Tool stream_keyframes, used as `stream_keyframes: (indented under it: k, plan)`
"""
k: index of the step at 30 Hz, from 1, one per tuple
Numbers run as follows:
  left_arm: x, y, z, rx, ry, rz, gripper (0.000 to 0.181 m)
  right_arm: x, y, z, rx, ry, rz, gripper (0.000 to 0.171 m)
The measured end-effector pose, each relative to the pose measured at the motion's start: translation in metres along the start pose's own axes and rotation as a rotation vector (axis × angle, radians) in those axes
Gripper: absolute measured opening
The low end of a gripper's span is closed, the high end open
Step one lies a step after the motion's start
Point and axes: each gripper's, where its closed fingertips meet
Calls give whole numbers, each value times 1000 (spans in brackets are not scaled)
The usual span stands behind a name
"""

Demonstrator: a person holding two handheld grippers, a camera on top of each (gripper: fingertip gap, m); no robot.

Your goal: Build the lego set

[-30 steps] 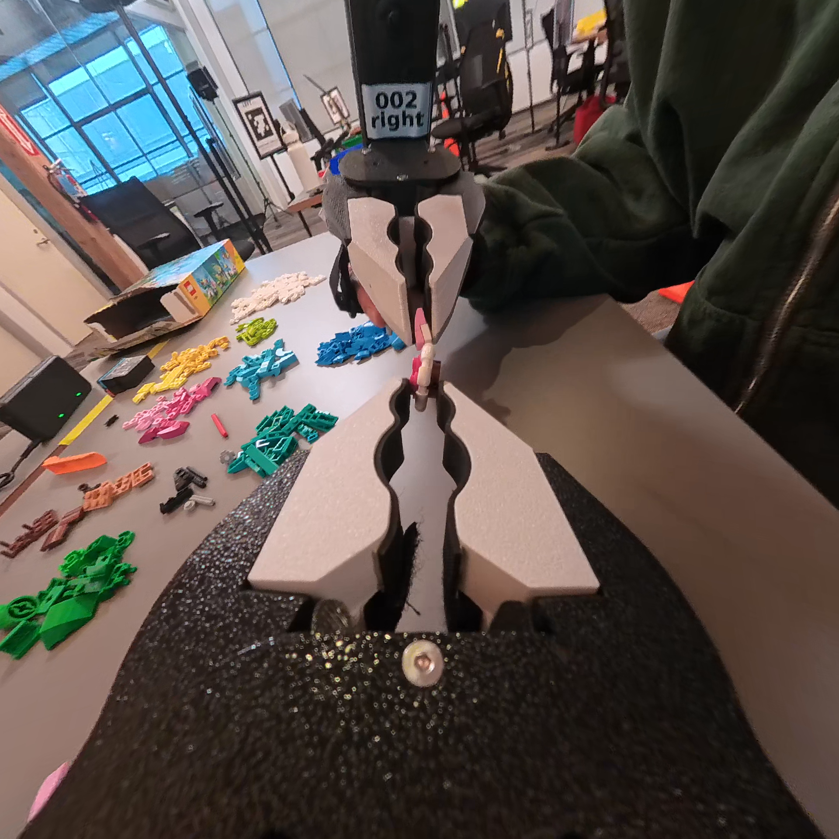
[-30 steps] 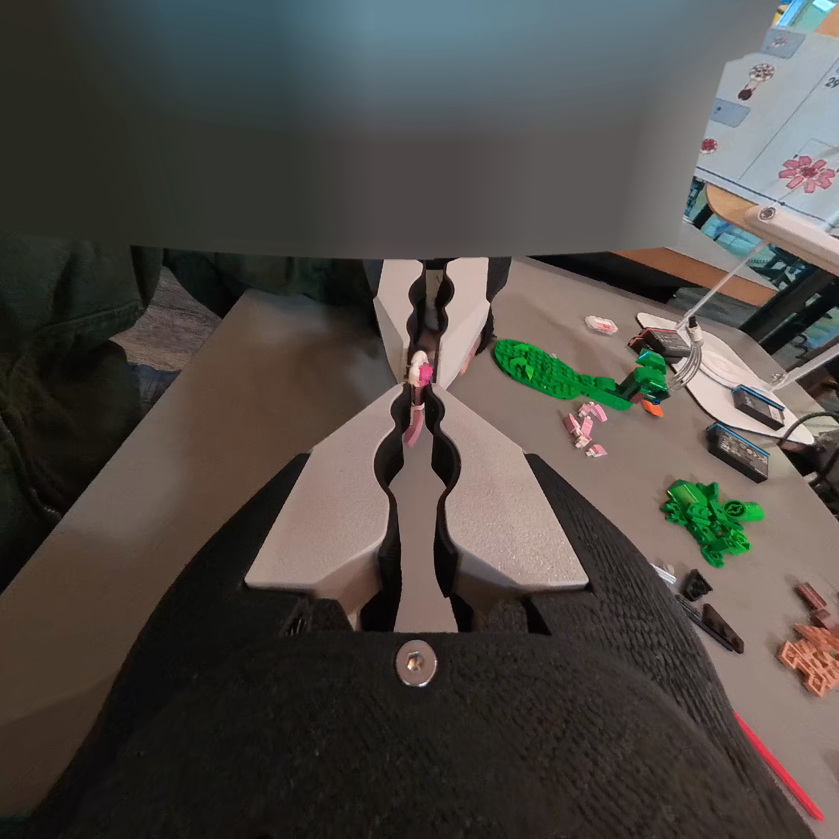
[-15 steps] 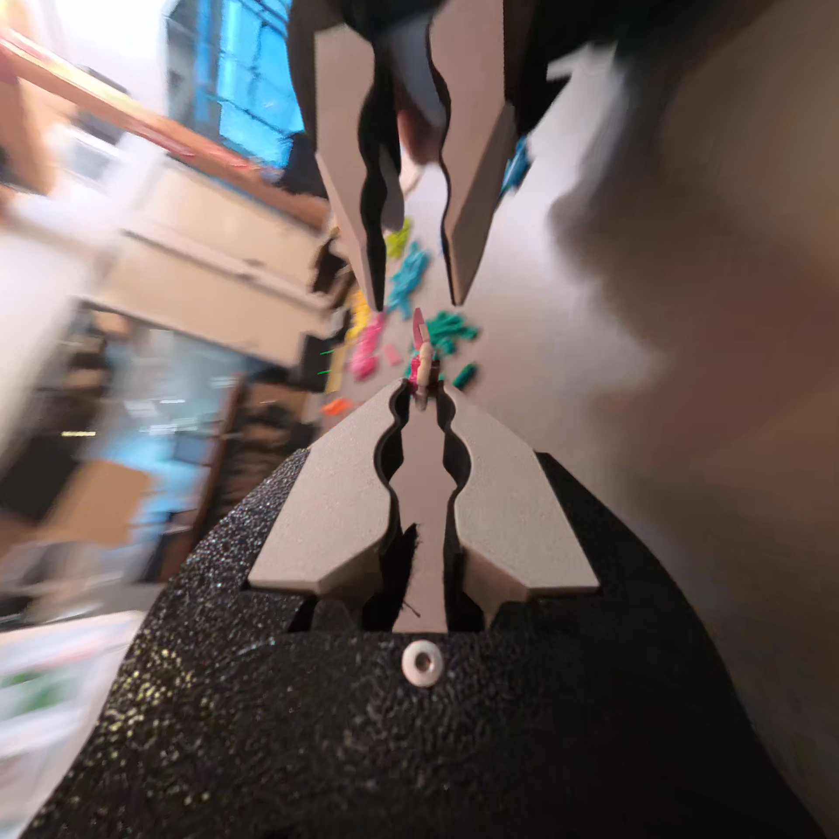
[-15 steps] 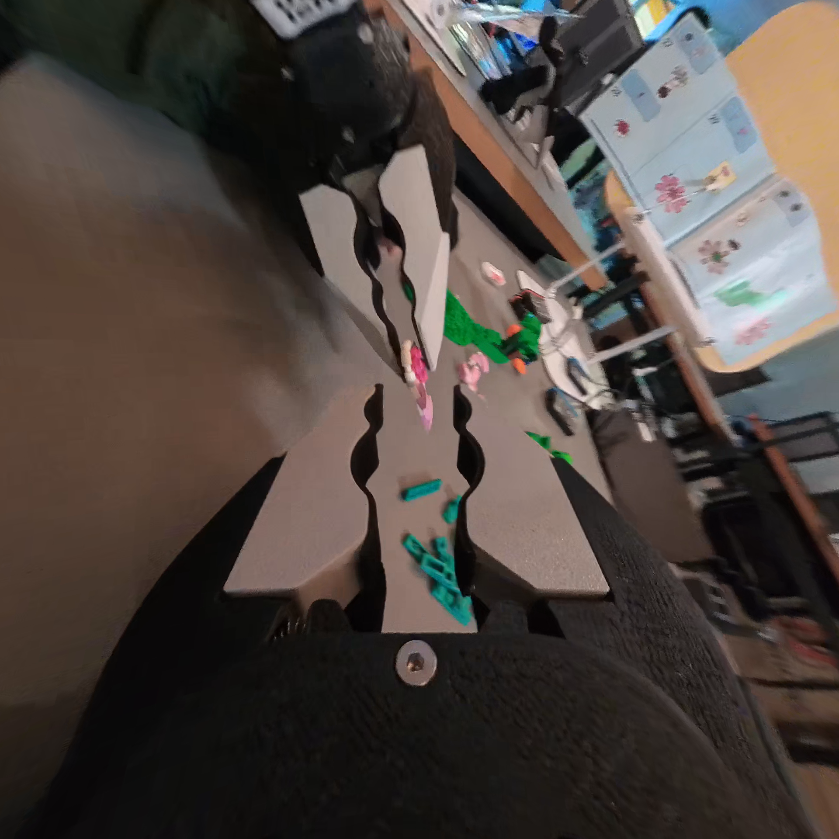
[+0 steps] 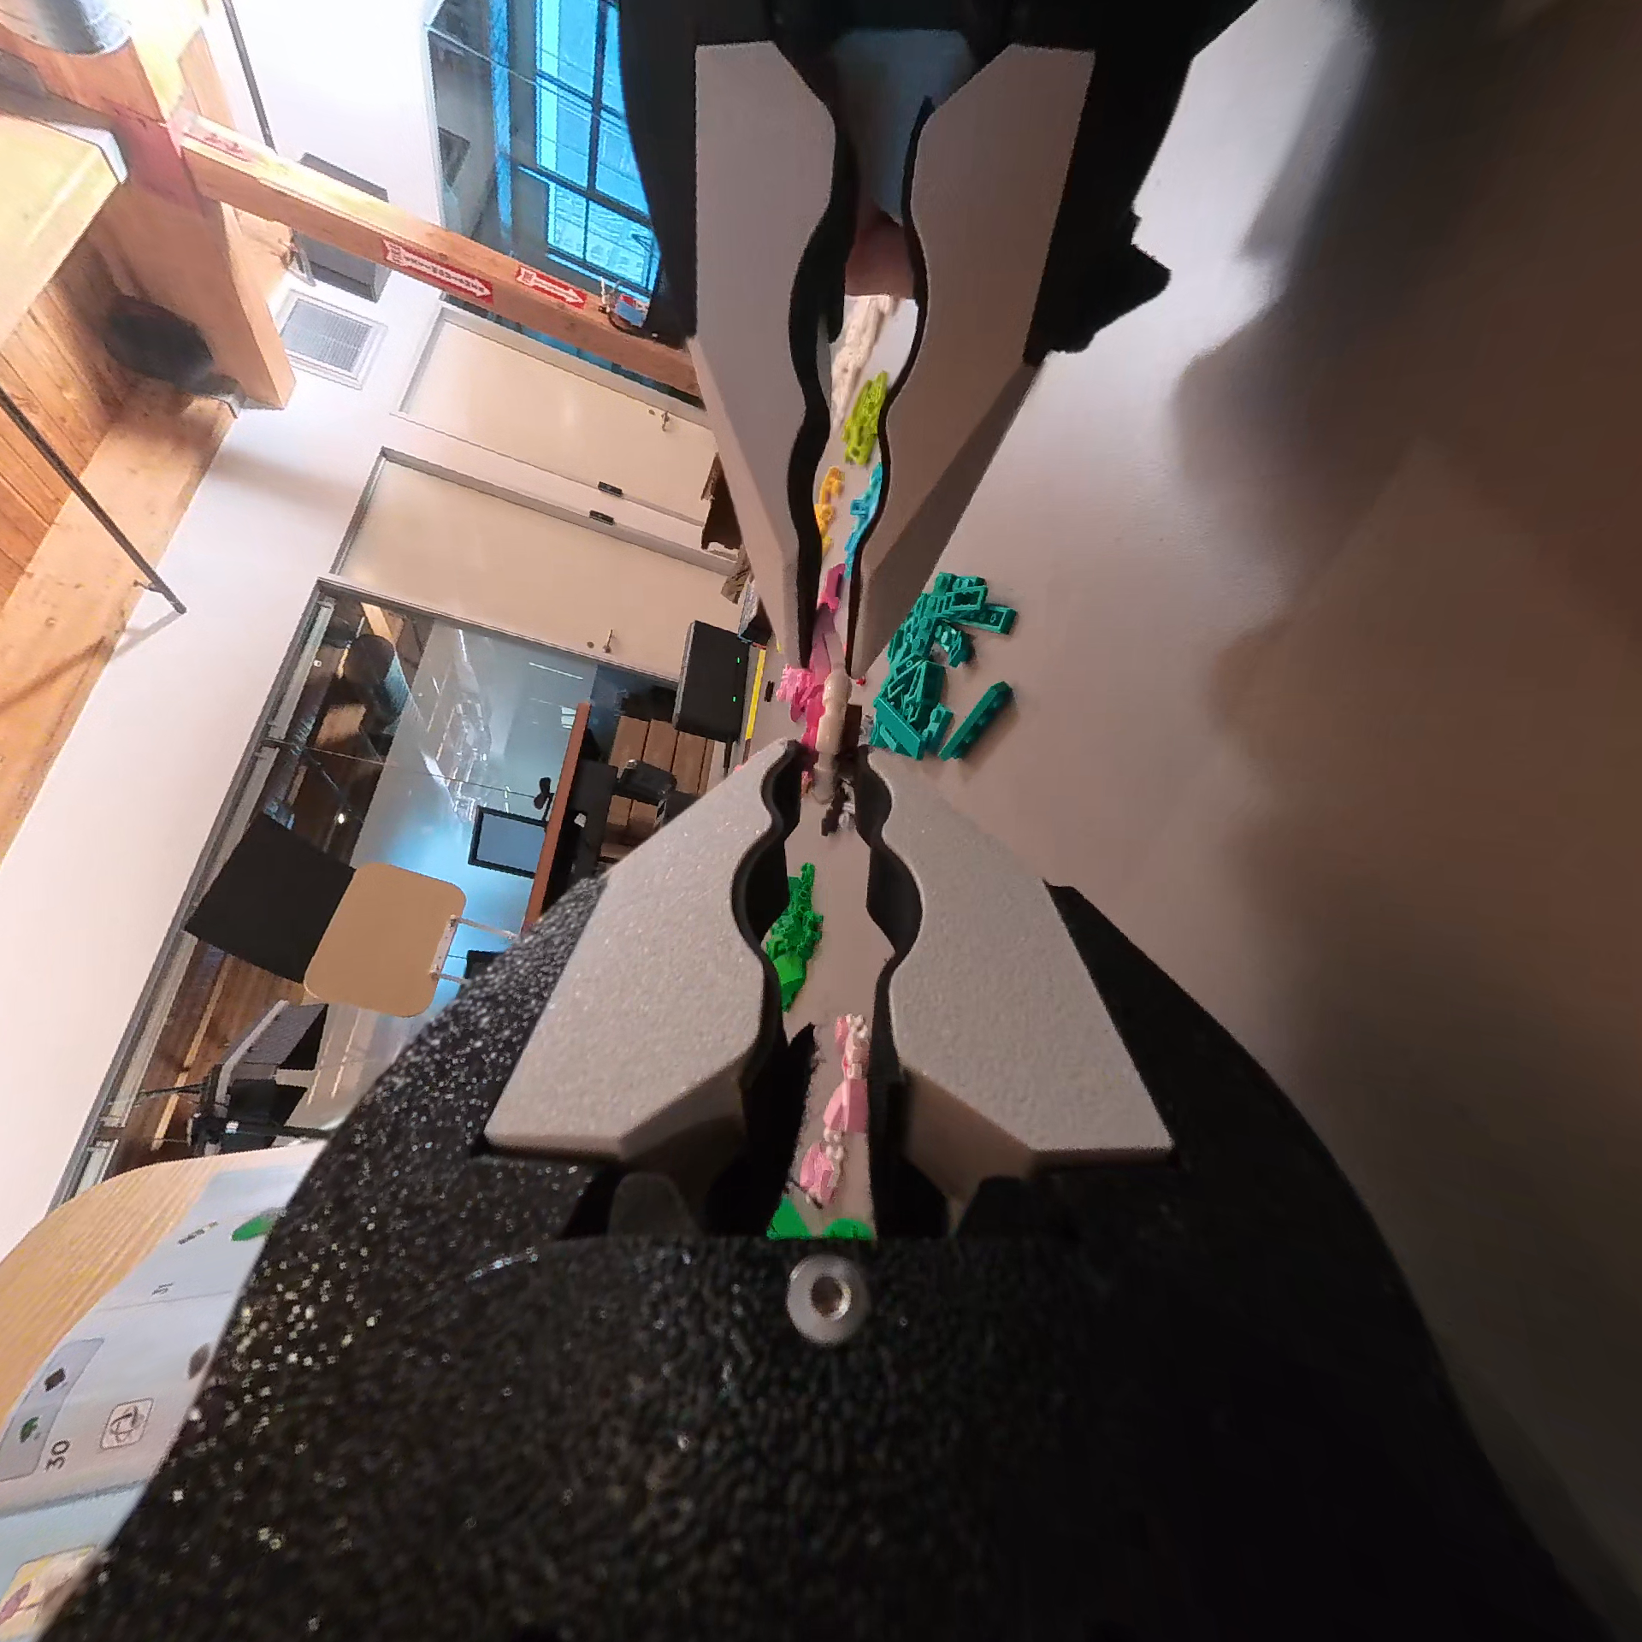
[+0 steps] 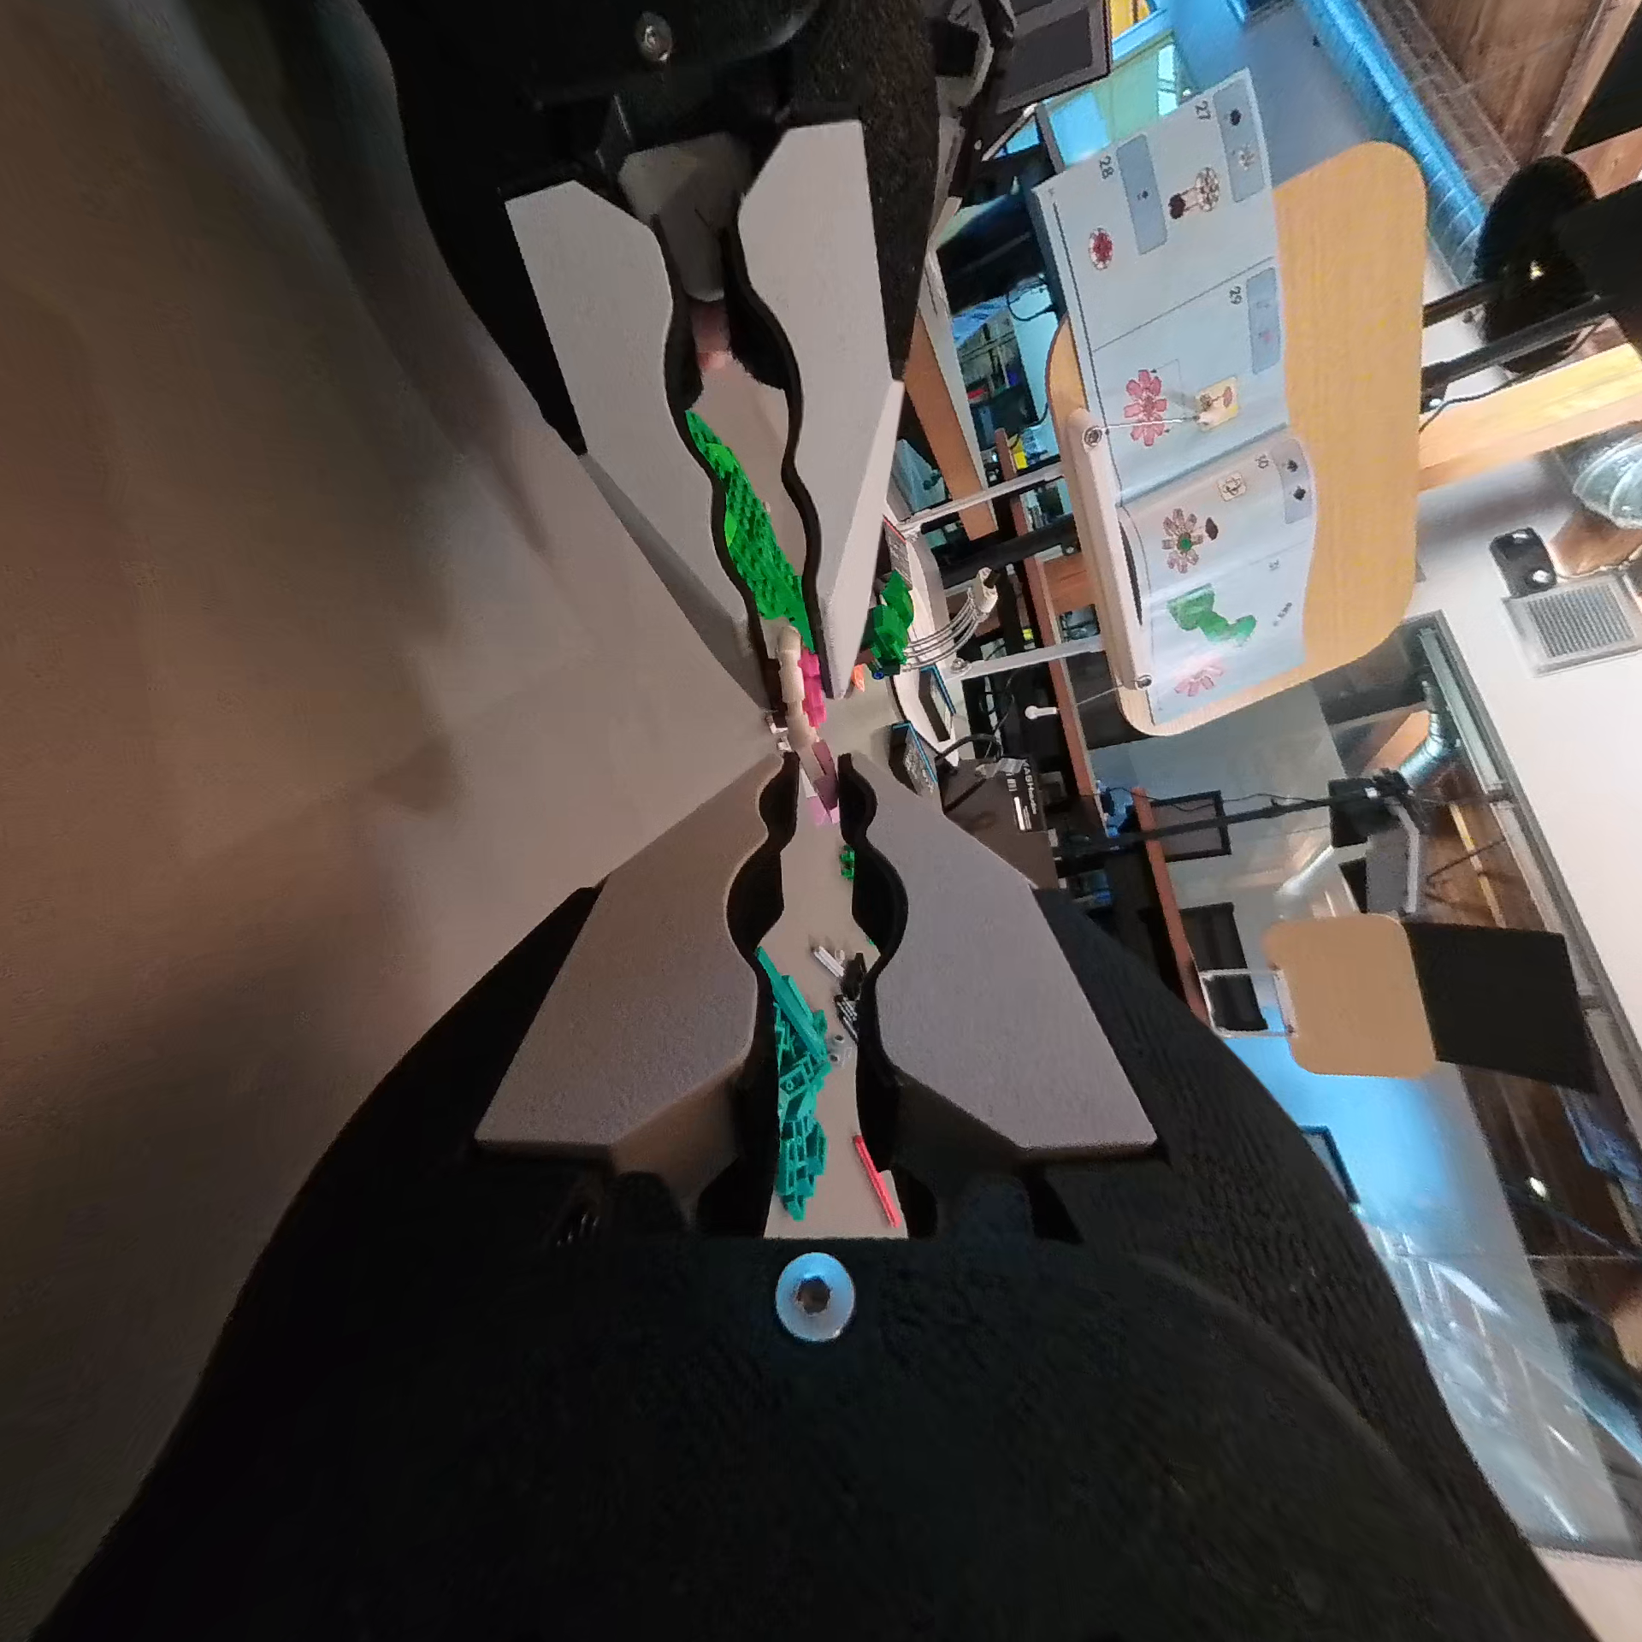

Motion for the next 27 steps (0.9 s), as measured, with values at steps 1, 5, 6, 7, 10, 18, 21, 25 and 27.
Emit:
stream_keyframes:
  k: [1, 5, 6, 7, 10, 18, 21, 25, 27]
  plan:
    - [0, 0, 0, 5, 1, 3, 8, 0, 0, 0, -3, -2, -2, 7]
    - [0, 3, -3, 28, -5, 0, 8, -1, 0, -1, -9, -16, 0, 7]
    - [1, 3, -4, 30, -6, 4, 9, -1, 0, -1, -11, -18, -2, 7]
    - [1, 2, -5, 33, -8, 5, 9, -2, 1, -1, -14, -20, -3, 7]
    - [2, 1, -9, 49, -3, 6, 8, -2, 3, 0, -34, -7, -15, 8]
    - [2, 6, -7, 53, 3, -12, 8, -3, -5, 6, 64, 6, -9, 10]
    - [2, 2, -1, 109, 44, -12, 9, -1, -3, 7, 18, 16, 2, 6]
    - [3, -1, 5, 289, 146, -44, 37, 4, 10, 15, -202, 89, 14, 4]
    - [3, -1, 11, 360, 203, -74, 48, 8, 17, 22, -343, 152, 40, 4]
Point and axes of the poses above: each gripper's, where its closed fingertips meet, x back along the fingers, z out of its top, y = z × x across the jaws, and after that the axes turned 8 degrees about -z, right-handed
